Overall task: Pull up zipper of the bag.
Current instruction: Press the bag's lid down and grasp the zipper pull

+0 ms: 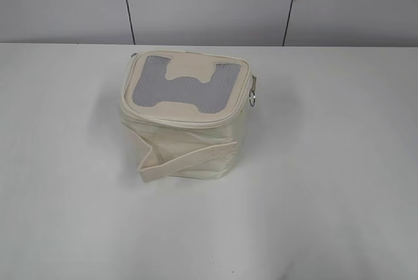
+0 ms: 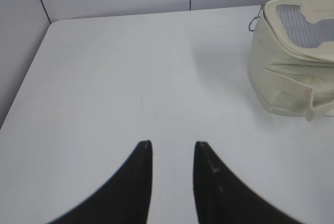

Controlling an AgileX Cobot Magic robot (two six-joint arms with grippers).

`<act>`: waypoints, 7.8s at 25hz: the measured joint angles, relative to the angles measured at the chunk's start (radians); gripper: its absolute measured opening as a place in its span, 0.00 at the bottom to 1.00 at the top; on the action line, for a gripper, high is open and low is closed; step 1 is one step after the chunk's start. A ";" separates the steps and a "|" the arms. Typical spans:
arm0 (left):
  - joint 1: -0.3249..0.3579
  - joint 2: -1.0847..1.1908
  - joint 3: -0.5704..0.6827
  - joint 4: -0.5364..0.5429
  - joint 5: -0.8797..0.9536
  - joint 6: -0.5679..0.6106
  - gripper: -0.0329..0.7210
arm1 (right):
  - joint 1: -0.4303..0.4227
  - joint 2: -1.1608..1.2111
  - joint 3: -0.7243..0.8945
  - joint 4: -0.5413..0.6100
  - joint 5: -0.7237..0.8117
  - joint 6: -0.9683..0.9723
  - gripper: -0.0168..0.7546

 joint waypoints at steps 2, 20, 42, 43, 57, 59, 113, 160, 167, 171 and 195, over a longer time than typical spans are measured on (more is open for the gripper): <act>0.000 0.000 0.000 0.000 0.000 0.000 0.32 | 0.000 0.000 0.000 0.000 0.000 0.000 0.39; 0.000 0.000 0.000 0.000 0.000 0.000 0.32 | 0.000 0.000 0.000 0.014 0.000 -0.004 0.38; -0.002 0.000 0.000 0.000 0.000 0.000 0.32 | 0.058 1.227 -0.388 1.080 -0.273 -1.125 0.38; -0.005 0.000 0.000 0.000 0.000 0.000 0.32 | 0.081 1.297 -0.454 1.081 -0.276 -1.138 0.38; -0.008 0.000 0.000 0.000 0.000 0.000 0.32 | 0.297 2.201 -1.420 1.004 -0.069 -1.149 0.47; -0.008 0.000 0.000 0.000 0.000 0.000 0.32 | 0.315 2.247 -1.489 0.990 -0.054 -1.147 0.50; -0.005 1.833 -0.652 -1.022 -0.361 1.781 0.53 | 0.369 2.410 -1.599 0.916 -0.046 -1.088 0.09; -0.135 1.986 -0.707 -1.135 -0.469 2.152 0.41 | 0.369 2.412 -1.600 0.922 -0.056 -1.084 0.09; -0.137 1.912 -0.702 -0.937 -0.455 1.866 0.41 | 0.369 2.412 -1.600 0.922 -0.063 -1.049 0.09; -0.137 1.853 -0.648 -0.901 -0.462 1.799 0.41 | 0.369 2.412 -1.600 0.925 -0.065 -1.029 0.08; -0.166 1.537 -0.232 -1.007 -0.412 1.752 0.40 | 0.376 2.412 -1.600 0.933 -0.068 -0.969 0.08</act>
